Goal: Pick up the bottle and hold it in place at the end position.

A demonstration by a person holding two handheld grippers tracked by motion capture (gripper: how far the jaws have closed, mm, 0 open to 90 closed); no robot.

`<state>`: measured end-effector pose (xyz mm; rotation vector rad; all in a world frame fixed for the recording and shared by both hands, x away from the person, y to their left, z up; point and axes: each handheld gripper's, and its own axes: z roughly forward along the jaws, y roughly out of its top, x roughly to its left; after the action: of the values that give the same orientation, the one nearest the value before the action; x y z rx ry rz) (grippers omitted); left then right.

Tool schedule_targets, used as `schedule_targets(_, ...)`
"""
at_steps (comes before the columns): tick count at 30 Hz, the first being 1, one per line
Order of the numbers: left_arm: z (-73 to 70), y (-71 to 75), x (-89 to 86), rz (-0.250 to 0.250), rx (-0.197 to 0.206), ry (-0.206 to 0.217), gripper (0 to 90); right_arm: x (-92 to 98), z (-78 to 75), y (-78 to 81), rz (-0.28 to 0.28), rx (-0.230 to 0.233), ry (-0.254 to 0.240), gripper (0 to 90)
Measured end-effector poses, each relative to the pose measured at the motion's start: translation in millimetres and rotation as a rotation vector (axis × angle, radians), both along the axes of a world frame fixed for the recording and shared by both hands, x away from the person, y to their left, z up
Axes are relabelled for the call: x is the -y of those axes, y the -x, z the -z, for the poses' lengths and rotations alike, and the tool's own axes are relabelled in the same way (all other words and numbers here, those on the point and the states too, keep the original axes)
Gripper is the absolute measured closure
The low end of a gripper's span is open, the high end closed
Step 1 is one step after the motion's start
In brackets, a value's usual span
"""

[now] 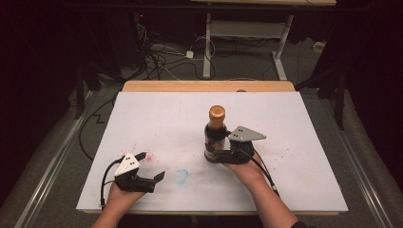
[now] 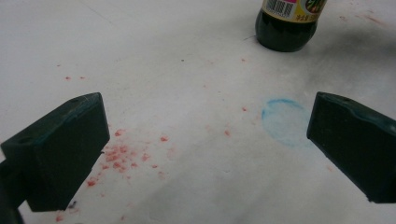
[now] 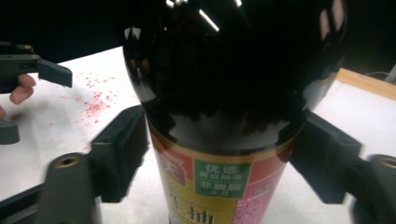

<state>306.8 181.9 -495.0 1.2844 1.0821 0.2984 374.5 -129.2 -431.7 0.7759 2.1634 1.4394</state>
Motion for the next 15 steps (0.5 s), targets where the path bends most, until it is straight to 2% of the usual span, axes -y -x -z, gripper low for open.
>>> schedule_targets(6,-0.1,0.0,0.0,0.004,-0.001,-0.002,0.0,-3.5,-2.5,0.3,0.019,0.014,0.021,32.3)
schedule_targets(12,-0.3,0.2,0.0,0.003,0.001,0.005,0.0,-11.2,-4.5,-7.8,0.041,0.032,0.044,32.6)
schedule_targets(15,-0.4,0.2,0.1,0.004,-0.001,0.009,0.0,-10.4,-3.9,-17.1,0.059,0.022,0.019,32.6)
